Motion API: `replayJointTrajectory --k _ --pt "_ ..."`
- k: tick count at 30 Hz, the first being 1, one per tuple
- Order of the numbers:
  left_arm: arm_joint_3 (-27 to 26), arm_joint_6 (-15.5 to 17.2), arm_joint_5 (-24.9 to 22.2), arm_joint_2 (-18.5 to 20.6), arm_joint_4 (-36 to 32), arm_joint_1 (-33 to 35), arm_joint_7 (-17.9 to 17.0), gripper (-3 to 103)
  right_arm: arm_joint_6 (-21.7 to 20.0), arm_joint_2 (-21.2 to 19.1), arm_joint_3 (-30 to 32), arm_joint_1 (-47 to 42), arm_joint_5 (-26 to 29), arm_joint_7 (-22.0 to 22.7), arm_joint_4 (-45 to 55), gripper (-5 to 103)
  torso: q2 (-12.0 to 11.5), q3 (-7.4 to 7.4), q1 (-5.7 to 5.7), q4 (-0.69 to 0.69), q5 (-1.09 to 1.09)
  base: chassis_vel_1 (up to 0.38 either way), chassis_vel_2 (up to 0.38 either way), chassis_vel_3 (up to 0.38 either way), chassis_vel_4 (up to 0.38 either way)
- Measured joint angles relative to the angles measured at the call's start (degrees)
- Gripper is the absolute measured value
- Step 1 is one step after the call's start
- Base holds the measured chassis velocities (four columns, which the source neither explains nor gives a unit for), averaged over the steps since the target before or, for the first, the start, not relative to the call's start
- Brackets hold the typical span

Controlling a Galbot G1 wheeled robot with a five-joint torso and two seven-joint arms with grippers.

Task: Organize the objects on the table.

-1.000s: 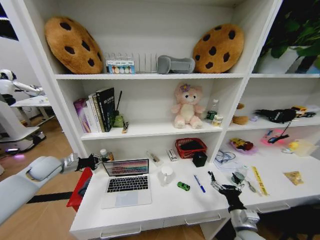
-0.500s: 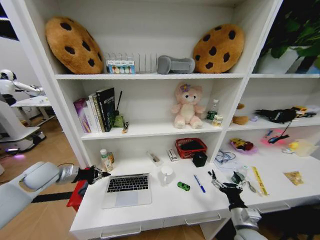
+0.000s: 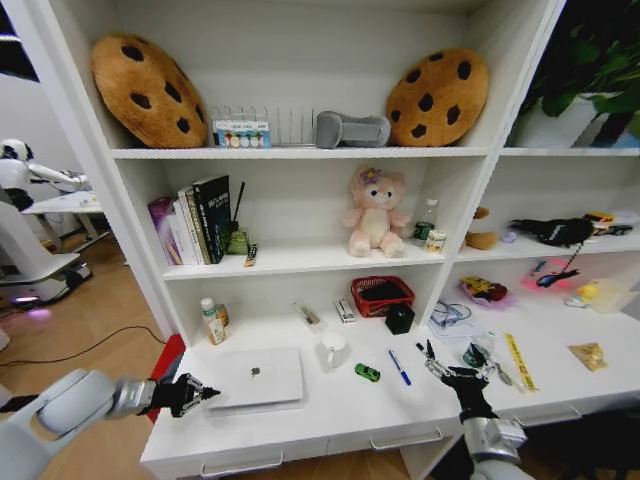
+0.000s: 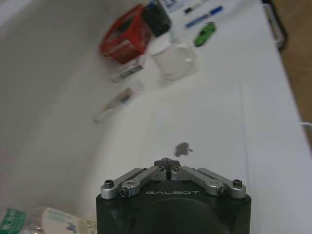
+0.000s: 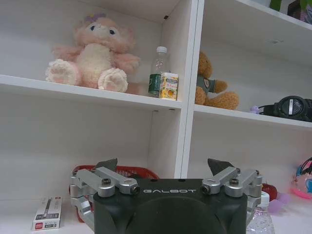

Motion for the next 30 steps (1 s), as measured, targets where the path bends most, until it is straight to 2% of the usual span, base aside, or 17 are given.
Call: replayJointTrajectory --k 1,2,3,4,6,7,8,9,10,12,13,15,17,21,23,26,30 --pt "-0.04 0.16 -0.22 -0.43 0.02 0.05 -0.76 0 -0.08 -0.02 -0.03 0.03 0.02 0.12 0.02 100 0.0 0.0 0.0 0.0 0.0 0.0 0.0 0.0 0.0" --pt "-0.19 1.52 -2.3 -3.99 0.08 1.09 -7.13 0 -0.56 -0.22 -0.2 0.27 0.43 0.73 0.05 100 0.0 0.0 0.0 0.0 -0.02 0.0 0.0 0.0 0.0" --pt "-0.43 2.01 -3.38 -6.34 0.17 2.01 -10.59 0 -1.09 -0.52 -0.28 0.58 1.26 0.98 0.16 100 0.0 0.0 0.0 -0.01 0.01 0.0 0.0 0.0 0.0" --pt "-0.43 2.01 -3.38 -6.34 0.17 2.01 -10.59 0 -1.09 -0.52 -0.28 0.58 1.26 0.98 0.16 100 0.0 0.0 0.0 -0.01 0.01 0.0 0.0 0.0 0.0" --pt "-1.26 2.17 -4.56 -12.88 0.39 4.17 -19.77 0 -2.91 -1.89 -0.34 1.6 3.73 1.86 0.29 100 0.0 0.0 0.0 0.02 -0.03 0.0 0.0 0.0 0.0" --pt "-1.26 2.17 -4.56 -12.88 0.39 4.17 -19.77 0 -2.91 -1.89 -0.34 1.6 3.73 1.86 0.29 100 0.0 0.0 0.0 0.02 -0.03 0.0 0.0 0.0 0.0" --pt "-1.64 2.59 -5.37 -15.02 0.11 4.81 -24.38 0 -3.96 -2.61 -0.35 2.13 4.53 2.53 0.33 100 0.0 0.0 0.0 0.02 -0.01 0.0 0.0 0.0 0.0" --pt "-2.13 3.02 -7.28 -18.26 -0.65 5.34 -31.13 12 -5.84 -3.93 -0.34 2.96 5.22 3.69 0.33 100 0.0 0.0 -0.01 0.03 0.01 0.0 0.0 0.0 0.0" --pt "-2.13 3.02 -7.28 -18.26 -0.65 5.34 -31.13 12 -5.84 -3.93 -0.34 2.96 5.22 3.69 0.33 100 0.0 0.0 -0.01 0.03 0.01 0.0 0.0 0.0 0.0" --pt "-3.05 4.77 -9.58 -22.81 -2.6 5.33 -40.73 22 -8.04 -5.48 -0.29 3.79 5.8 4.66 0.19 100 0.0 0.0 0.0 0.02 -0.01 0.0 0.0 0.0 0.0" --pt "-3.05 4.77 -9.58 -22.81 -2.6 5.33 -40.73 22 -8.04 -5.48 -0.29 3.79 5.8 4.66 0.19 100 0.0 0.0 0.0 0.02 -0.01 0.0 0.0 0.0 0.0" --pt "-4.02 7.01 -11.06 -24.66 -4.19 5.35 -44.72 28 -8.83 -5.83 -0.32 3.86 6.04 5.04 0.18 100 0.0 0.0 0.0 0.02 0.0 0.0 0.0 0.0 0.0" --pt "-6.47 12.79 -17.01 -27.29 -9.18 5.73 -50.9 38 -9.27 -5.93 -0.67 2.92 5.9 5.28 0.61 100 0.0 0.0 0.0 0.02 0.01 0.0 0.0 0.0 0.0" --pt "-8.32 15.27 -20.22 -27.84 -12.79 6.38 -52.82 49 -9.25 -5.71 -0.88 2.13 5.34 4.87 1.59 100 0.0 0.0 -0.01 0.0 0.01 0.0 0.0 0.0 0.0" --pt "-9.44 17.37 -24.2 -27.96 -16.84 6.81 -56.8 60 -9.24 -5.28 -1.03 1.56 4.31 5.46 2.93 100 0.0 0.0 -0.01 0.01 0.01 0.0 0.0 0.0 0.0" --pt "-9.89 19.12 -28.8 -28.2 -20.23 7.88 -59.09 71 -7.76 -5.17 -1.03 1.35 2.11 6.22 3.51 100 0.0 0.0 0.0 0.0 -0.01 0.0 0.0 0.0 0.0" --pt "-10.8 20.51 -30.67 -29.15 -23.73 10.24 -59.93 81 -7.23 -5.85 -1.16 1.33 0.48 6.93 3.68 100 0.0 0.0 0.0 0.01 -0.01 0.0 0.0 0.0 0.0"
